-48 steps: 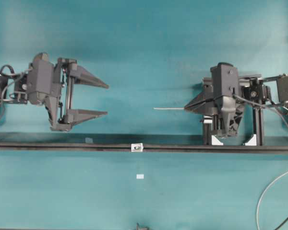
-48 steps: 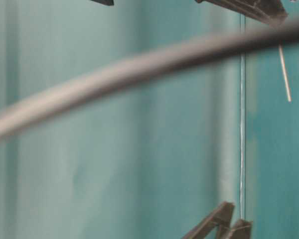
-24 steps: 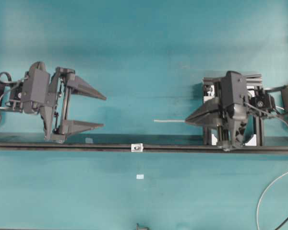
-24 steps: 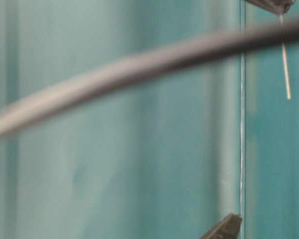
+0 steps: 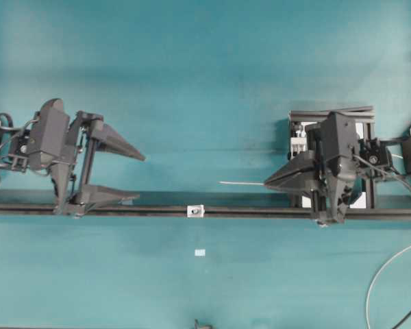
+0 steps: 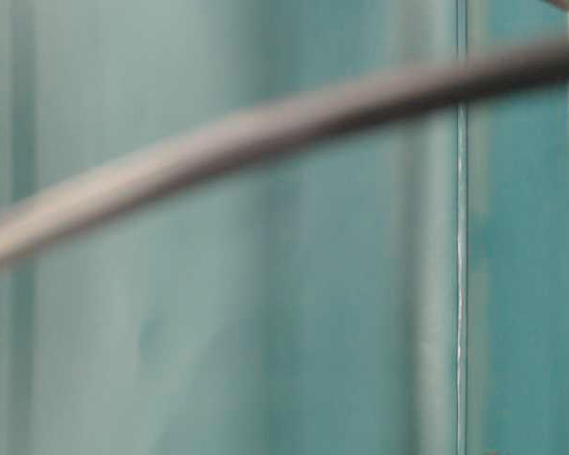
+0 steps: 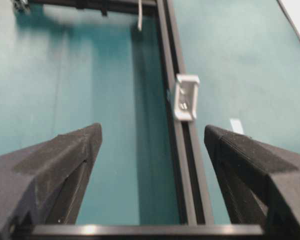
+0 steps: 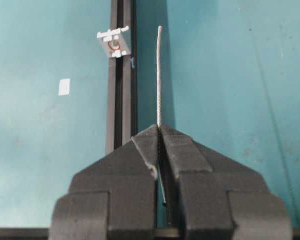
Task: Insert the wire through the hole in the metal fitting marked with a red label.
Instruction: 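Lift the wire with the right gripper and move it toward the rail, then align the wire tip with the bracket hole using the right gripper, then push the wire leftward through the red-ringed bracket hole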
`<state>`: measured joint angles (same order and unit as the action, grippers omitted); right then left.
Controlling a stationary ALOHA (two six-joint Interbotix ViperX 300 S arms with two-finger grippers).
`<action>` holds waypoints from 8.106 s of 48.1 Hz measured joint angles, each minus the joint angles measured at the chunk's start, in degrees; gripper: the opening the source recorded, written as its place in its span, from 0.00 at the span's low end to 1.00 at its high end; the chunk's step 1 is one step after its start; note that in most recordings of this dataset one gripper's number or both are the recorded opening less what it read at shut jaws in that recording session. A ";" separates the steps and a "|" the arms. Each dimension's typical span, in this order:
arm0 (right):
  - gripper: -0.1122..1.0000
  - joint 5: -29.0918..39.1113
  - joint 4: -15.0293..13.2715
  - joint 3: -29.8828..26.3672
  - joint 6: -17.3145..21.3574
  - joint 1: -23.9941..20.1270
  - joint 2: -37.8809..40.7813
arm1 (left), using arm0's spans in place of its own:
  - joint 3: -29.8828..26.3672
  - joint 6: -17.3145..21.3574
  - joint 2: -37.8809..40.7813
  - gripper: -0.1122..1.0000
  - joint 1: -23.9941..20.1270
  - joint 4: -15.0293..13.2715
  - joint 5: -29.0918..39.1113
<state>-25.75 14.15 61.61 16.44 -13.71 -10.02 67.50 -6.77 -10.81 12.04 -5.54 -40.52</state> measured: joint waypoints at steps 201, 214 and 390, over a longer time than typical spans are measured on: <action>0.10 -23.91 31.55 -7.47 -17.31 -18.63 22.06 | -8.09 4.48 30.59 0.18 6.59 0.88 -28.56; 0.10 -23.91 31.55 -7.91 -17.49 -18.28 22.50 | -8.17 4.48 30.59 0.18 6.59 0.88 -28.56; 0.10 -19.34 24.17 -17.84 -24.08 -11.07 27.25 | -12.74 4.22 26.89 0.18 4.31 0.97 -16.35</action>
<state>-45.09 38.32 43.77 -7.65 -24.79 17.23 54.76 -2.55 16.08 16.35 -4.57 -56.87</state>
